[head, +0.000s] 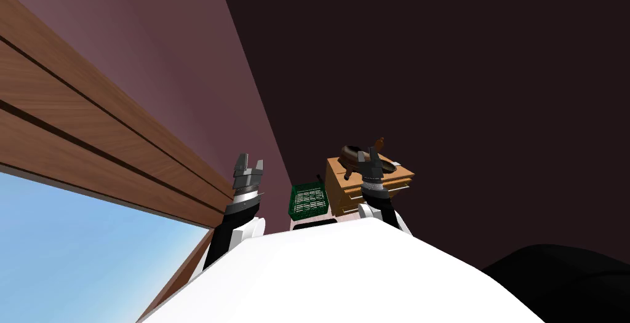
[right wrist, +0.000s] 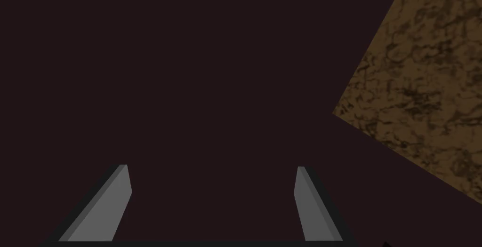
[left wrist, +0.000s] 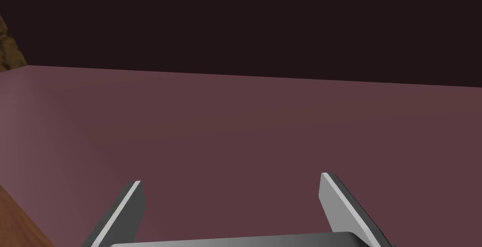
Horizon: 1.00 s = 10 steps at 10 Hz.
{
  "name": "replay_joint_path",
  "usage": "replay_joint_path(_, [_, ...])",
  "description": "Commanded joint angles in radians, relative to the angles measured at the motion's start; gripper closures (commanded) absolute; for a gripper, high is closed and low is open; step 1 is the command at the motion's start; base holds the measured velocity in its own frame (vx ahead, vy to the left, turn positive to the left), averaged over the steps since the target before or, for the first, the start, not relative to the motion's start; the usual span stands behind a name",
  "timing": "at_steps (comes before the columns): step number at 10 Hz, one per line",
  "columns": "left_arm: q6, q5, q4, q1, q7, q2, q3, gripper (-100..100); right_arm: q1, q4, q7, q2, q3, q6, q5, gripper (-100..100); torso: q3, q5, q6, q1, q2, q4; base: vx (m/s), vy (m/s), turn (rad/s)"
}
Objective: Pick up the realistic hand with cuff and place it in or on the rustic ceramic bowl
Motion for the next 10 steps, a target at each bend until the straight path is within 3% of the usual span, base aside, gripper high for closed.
replay_joint_path(1, [0.000, 0.000, 0.000, 0.000, 0.000, 0.000, 0.000, 0, -0.004, 0.008, 0.013, -0.039, -0.003, 0.001, 0.004, -100, 0.000, 0.000, 0.000, 0.000, 0.000, 0.000, -0.017, -0.008, 0.001])
replay_joint_path(6, [0.000, 0.000, 0.000, 0.000, 0.000, 0.000, 0.000, 0, -0.034, 0.067, 0.110, -0.163, -0.028, 0.008, 0.035, -100, 0.003, -0.001, 0.000, -0.004, 0.006, 0.001, -0.070, -0.036, 0.009])
replay_joint_path(10, [0.000, 0.000, 0.000, 0.000, 0.000, 0.000, 0.000, 0, -0.075, 0.145, 0.224, -0.217, -0.057, 0.017, 0.073, -100, 0.004, -0.001, 0.000, -0.004, 0.008, 0.002, -0.114, -0.043, 0.017])
